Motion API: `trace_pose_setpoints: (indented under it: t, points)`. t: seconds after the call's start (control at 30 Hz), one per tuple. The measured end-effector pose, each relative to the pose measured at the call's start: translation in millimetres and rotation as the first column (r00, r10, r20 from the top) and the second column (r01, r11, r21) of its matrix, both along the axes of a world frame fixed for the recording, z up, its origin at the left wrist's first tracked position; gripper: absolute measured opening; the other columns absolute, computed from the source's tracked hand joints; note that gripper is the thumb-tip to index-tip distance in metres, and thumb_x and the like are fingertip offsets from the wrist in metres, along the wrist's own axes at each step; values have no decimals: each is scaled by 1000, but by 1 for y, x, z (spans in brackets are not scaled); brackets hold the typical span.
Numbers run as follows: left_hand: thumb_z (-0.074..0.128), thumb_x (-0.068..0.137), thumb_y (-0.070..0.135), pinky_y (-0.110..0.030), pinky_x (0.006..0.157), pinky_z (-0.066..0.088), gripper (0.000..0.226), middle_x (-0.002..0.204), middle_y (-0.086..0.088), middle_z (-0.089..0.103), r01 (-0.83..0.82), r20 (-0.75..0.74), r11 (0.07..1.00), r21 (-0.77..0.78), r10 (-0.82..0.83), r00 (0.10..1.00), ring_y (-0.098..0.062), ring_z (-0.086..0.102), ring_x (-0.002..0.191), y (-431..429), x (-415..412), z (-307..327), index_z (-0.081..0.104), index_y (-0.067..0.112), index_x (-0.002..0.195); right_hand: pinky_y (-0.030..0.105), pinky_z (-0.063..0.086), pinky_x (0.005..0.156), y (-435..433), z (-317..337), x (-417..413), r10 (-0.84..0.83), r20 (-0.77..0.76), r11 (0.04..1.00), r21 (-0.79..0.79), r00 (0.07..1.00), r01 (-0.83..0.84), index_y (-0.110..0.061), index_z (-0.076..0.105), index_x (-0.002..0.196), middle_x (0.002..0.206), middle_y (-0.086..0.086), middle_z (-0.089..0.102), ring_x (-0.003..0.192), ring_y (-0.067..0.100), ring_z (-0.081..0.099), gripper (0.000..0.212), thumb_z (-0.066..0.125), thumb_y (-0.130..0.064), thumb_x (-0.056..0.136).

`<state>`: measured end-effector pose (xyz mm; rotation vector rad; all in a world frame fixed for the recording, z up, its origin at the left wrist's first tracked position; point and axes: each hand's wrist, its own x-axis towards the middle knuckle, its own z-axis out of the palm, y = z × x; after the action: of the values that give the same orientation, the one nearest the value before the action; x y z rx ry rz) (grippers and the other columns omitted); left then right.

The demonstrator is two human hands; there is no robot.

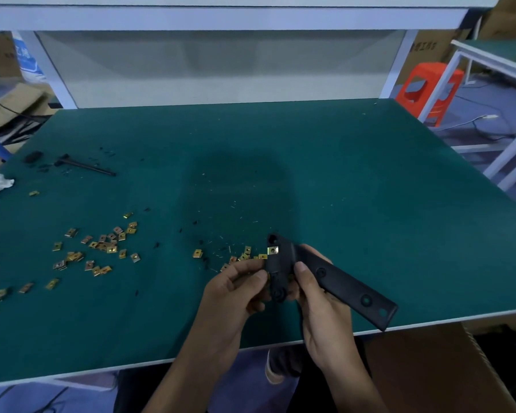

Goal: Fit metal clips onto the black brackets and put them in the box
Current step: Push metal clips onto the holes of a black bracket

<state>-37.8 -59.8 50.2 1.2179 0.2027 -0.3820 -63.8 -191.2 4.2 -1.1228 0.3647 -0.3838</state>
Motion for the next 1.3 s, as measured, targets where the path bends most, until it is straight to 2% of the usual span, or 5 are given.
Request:
trace_pose_setpoints:
  t: [0.33,0.53,0.83,0.97,1.3]
  points:
    - [65,89,-2,-22,55,43,22,75,-8,67,68,56,997,40,-70,996,-11,60,62,12,5,-2,68,7,109,26,57,78,0,-5,1,60,27,981,-185,998,-54,-31,65,128,115,5,75,102,22,72,41,70,-49,92]
    - [67,88,0,-20,56,45,25,71,-6,67,184,109,977,105,-195,975,-12,57,63,17,9,-2,68,13,109,29,53,68,-7,-8,2,114,15,979,-173,993,-110,-28,68,124,86,4,72,73,15,63,48,76,-56,85]
    - [61,92,-5,-21,57,49,24,75,-6,66,133,99,990,45,-137,986,-13,58,65,11,5,-13,69,7,111,25,50,58,-12,-4,4,175,56,975,-149,983,-165,-26,68,117,75,4,66,61,13,57,30,71,-35,89]
    - [70,79,9,-20,56,48,36,73,-5,65,205,119,979,-12,-202,972,-11,58,61,13,7,1,65,4,114,26,54,63,-10,-5,5,157,47,981,-121,986,-150,-25,70,118,85,8,72,70,16,63,26,69,-28,92]
    - [68,91,3,-20,58,48,28,71,-1,66,275,153,953,127,-292,944,-12,59,62,23,2,0,62,14,117,22,53,66,-9,-8,2,149,67,989,-16,987,-148,-16,72,120,92,8,73,76,13,62,34,70,-25,87]
